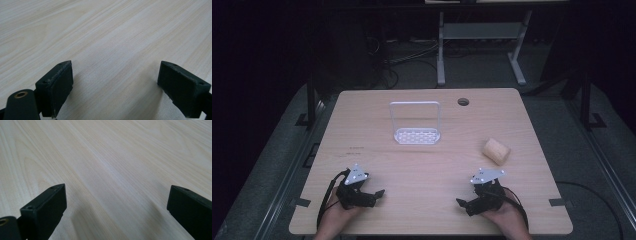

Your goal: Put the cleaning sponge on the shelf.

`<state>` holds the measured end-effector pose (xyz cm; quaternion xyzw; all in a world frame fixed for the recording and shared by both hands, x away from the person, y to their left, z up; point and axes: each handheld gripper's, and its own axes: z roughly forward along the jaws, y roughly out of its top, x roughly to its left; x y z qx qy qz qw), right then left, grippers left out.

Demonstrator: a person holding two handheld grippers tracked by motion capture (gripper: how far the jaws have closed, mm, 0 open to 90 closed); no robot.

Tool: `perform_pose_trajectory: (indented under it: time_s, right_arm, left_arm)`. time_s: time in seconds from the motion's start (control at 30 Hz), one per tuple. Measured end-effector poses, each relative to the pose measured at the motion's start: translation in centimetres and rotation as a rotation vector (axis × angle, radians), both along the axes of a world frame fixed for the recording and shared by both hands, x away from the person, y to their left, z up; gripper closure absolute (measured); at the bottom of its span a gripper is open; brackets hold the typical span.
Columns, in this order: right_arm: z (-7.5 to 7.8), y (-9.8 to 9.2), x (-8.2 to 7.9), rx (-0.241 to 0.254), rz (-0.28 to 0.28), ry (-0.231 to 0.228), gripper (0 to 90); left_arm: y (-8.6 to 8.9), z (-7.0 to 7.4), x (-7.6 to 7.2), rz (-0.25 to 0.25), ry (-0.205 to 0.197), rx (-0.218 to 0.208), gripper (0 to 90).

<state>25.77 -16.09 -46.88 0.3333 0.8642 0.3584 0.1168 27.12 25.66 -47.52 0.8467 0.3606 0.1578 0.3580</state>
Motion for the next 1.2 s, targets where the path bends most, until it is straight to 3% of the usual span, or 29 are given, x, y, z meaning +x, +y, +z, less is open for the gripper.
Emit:
perform_pose_trajectory:
  time_s: [0.33, 0.73, 1.2]
  right_arm:
    - [0.6, -1.8, -0.4, 0.006, -0.023, -0.006, 2.6]
    - [0.9, -2.5, -0.5, 0.007, -0.032, -0.006, 2.7]
    - [1.9, -4.5, -0.6, 0.017, -0.08, -0.025, 5.9]
  left_arm:
    - [0.0, 0.0, 0.0, 0.0, 0.001, 0.0, 12.3]
    - [0.0, 0.0, 0.0, 0.0, 0.001, 0.0, 12.3]
    - [0.0, 0.0, 0.0, 0.0, 0.0, 0.001, 12.3]
